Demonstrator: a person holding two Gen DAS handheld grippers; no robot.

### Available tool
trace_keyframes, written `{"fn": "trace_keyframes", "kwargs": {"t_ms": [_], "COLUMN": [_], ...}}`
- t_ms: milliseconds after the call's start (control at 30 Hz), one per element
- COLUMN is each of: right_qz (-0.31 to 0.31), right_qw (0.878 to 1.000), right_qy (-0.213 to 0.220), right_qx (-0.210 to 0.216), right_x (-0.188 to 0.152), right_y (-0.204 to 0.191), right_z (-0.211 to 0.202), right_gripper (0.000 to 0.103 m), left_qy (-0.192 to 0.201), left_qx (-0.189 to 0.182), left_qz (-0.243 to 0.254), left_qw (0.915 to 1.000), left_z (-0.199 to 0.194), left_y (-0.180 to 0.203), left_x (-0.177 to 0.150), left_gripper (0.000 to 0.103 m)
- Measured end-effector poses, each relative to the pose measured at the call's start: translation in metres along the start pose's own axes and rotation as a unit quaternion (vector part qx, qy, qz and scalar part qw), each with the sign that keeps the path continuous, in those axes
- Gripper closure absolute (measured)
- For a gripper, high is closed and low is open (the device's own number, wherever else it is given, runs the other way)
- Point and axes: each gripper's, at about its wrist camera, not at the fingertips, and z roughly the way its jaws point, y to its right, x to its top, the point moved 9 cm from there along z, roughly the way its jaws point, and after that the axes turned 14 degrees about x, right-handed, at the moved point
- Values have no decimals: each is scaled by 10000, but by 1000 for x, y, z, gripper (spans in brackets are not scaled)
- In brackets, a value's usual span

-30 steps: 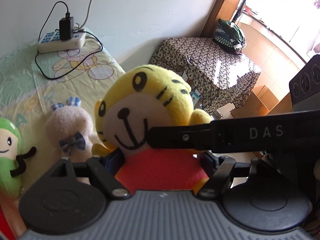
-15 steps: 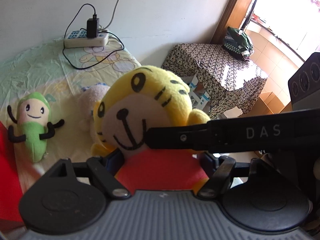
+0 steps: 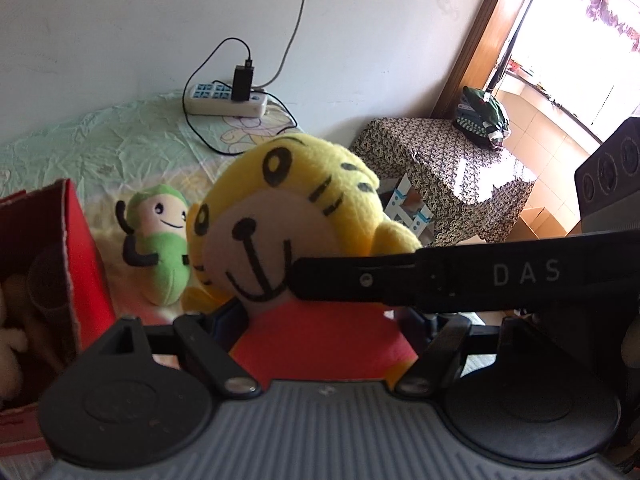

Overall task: Organize objects
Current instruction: 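Lift and carry the yellow tiger plush with the right gripper over the red box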

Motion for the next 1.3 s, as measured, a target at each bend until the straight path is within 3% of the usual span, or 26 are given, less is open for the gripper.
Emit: {"fn": "trace_keyframes", "kwargs": {"t_ms": [367, 667, 933, 1300], "right_qz": [-500, -783, -825, -834], "right_qw": [9983, 9957, 9964, 9941], "right_qy": [292, 397, 94, -557], "right_qx": [117, 304, 146, -421], "right_x": [4, 20, 12, -7], "right_y": [-67, -99, -96, -82], "right_z": [43, 94, 147, 181], "right_gripper": [57, 57, 57, 57], "left_qy": [528, 866, 563, -29], "left_qx": [22, 319, 480, 238], "left_qz": [17, 18, -154, -358], "left_qw": [9986, 9957, 9971, 9991], "left_z": [-50, -65, -36, 0], "left_y": [-69, -128, -174, -202], "left_x": [10, 27, 20, -7], "left_gripper": [27, 27, 27, 27]}}
